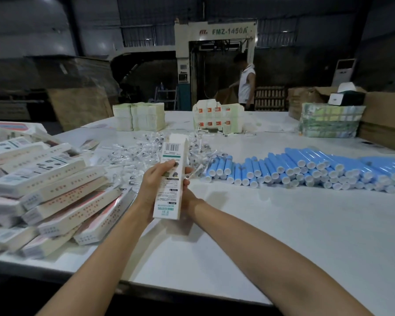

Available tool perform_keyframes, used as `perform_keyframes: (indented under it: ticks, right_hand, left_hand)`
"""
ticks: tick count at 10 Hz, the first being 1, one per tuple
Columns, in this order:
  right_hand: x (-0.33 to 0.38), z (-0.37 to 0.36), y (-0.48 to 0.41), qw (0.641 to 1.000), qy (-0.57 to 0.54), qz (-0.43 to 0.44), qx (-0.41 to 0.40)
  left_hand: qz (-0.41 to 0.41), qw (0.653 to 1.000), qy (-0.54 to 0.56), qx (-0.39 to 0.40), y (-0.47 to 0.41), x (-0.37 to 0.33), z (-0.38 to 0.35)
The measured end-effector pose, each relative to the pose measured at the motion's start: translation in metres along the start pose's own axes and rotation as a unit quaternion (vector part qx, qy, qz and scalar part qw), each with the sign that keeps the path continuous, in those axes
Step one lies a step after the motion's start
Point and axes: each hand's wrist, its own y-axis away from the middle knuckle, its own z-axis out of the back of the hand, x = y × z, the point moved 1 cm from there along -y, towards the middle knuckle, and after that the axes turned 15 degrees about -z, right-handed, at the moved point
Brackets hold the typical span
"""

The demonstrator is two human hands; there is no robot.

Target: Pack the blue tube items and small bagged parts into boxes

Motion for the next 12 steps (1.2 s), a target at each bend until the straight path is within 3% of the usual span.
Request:
perform_keyframes:
  ticks: [1, 2, 3, 4, 5, 6, 8, 12]
  right_hand:
    - [-0.003, 0.010, -0.004, 0.993, -0.111, -0.036, 0.009]
    - [-0.001, 0.031, -0.002, 0.997, -0.059, 0.057, -0.011]
    - [0.000, 0.065, 0.007, 0.988, -0.020, 0.112, -0.105]
    - [0.006, 0.109, 0.016, 0.974, -0.031, 0.109, -0.195]
    - [0.014, 0.160, 0.037, 0.947, -0.099, 0.140, -0.273]
    - [0.027, 0.198, 0.061, 0.925, -0.163, 0.184, -0.290]
    - [0.051, 0.226, 0.092, 0.925, -0.134, 0.230, -0.269]
    - [0.076, 0.192, 0.089, 0.952, 0.135, 0.218, -0.166]
  left_hand:
    - [0.012, 1.000, -0.014, -0.002, 0.001, 0.000, -0.003]
    - [0.030, 1.000, 0.001, -0.001, -0.001, 0.003, -0.009]
    - [0.043, 0.999, 0.010, 0.017, -0.003, 0.011, -0.013]
    - [0.042, 0.997, 0.020, 0.063, -0.003, 0.020, -0.024]
    - [0.057, 0.992, -0.015, 0.113, -0.004, 0.027, -0.038]
    - [0.075, 0.987, -0.037, 0.136, -0.003, 0.034, -0.055]
    - [0.102, 0.983, -0.041, 0.146, 0.013, 0.048, -0.070]
    - [0.067, 0.983, -0.041, 0.164, 0.018, 0.046, -0.071]
